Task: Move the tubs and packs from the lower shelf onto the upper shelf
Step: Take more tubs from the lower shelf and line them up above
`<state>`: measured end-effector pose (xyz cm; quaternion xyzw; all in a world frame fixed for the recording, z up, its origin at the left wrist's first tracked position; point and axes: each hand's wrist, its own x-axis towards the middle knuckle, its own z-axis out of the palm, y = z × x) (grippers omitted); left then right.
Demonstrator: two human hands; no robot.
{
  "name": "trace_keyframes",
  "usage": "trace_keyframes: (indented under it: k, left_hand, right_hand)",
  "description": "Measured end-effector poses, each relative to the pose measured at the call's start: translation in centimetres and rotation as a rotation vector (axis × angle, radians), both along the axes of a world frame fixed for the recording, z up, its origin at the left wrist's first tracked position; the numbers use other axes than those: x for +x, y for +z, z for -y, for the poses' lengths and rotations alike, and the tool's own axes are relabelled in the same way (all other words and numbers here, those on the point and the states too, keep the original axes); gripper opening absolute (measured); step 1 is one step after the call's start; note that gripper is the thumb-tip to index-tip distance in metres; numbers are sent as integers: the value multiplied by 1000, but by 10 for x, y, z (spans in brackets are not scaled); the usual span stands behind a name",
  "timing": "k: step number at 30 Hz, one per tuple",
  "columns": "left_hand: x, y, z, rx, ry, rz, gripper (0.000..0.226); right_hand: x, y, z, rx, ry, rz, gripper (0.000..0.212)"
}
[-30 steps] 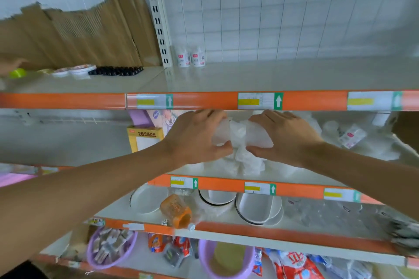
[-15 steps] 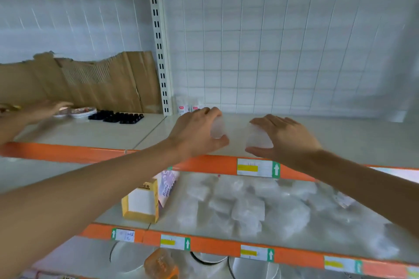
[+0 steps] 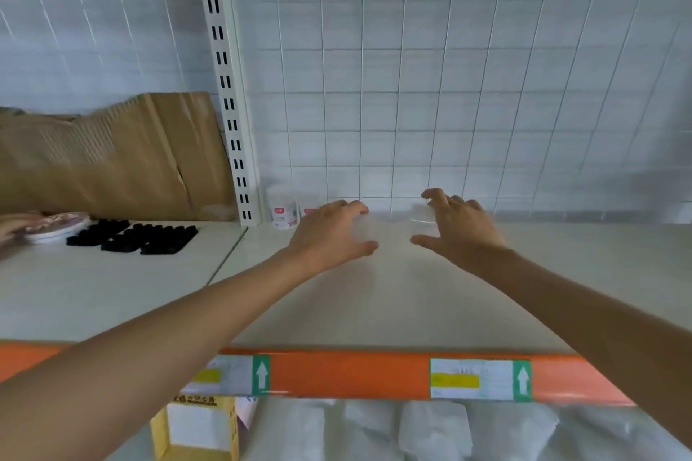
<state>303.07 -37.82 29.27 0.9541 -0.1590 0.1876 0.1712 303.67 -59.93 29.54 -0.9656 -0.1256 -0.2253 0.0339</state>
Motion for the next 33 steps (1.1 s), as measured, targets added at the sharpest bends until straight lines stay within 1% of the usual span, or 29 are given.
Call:
trace_keyframes:
  k: [2,5,10,13,15,17,19,20,21,23,25,27,28,29,31,33]
  left_hand:
    - [14,-2,-1,-48,-21,-10,59]
    - [26,-6,-1,-86,-37,-13,61]
    - [38,-16,1,-133,-56,-43,63]
    - [38,-21,1,-133,-50,-15,64]
    - [39,-21,0,-150,-59,-16,67]
    - [40,-20,1,-189,-73,-55,75]
    - [39,-17,3,-265,-90,-112,80]
    - [38,-14,4,-309,-103,-127,79]
    - [38,-11,5,-341,-117,-127,78]
    - [37,-6,4,-362,-145,-97,74]
    - [37,-3,1,-368,-156,-62,68]
    - [40,-1,-4,-360,-152,-36,60]
    - [41,-1,-7,-351,-157,-27,57]
    - [42,-2,-10,-342,-168,-19,55]
    - [44,-3,-14,-323,-200,7,54]
    - [48,-6,-16,-294,-233,32,56]
  right_hand:
    - [16,-5,3,19,-35,-2,63]
    - [32,-14,9,62,-90,-23,61]
    - [42,-23,19,42,-92,-67,66]
    - [41,-24,20,10,-70,-65,72]
    - [40,-25,18,30,-41,-41,72]
    - [38,-25,13,113,24,59,64]
    - [34,-20,3,240,111,196,49]
    - [33,-15,-4,299,162,230,43]
    - [33,-10,-13,358,208,216,38]
    - [34,2,-33,482,278,72,35]
    - [35,9,-49,624,342,-97,39]
    - [38,8,-59,774,375,-176,40]
    - [40,3,-61,830,370,-195,37]
    - [41,-2,-61,874,357,-227,31]
    - [41,-8,-59,956,339,-367,22]
    - [40,-10,-57,1005,360,-537,24]
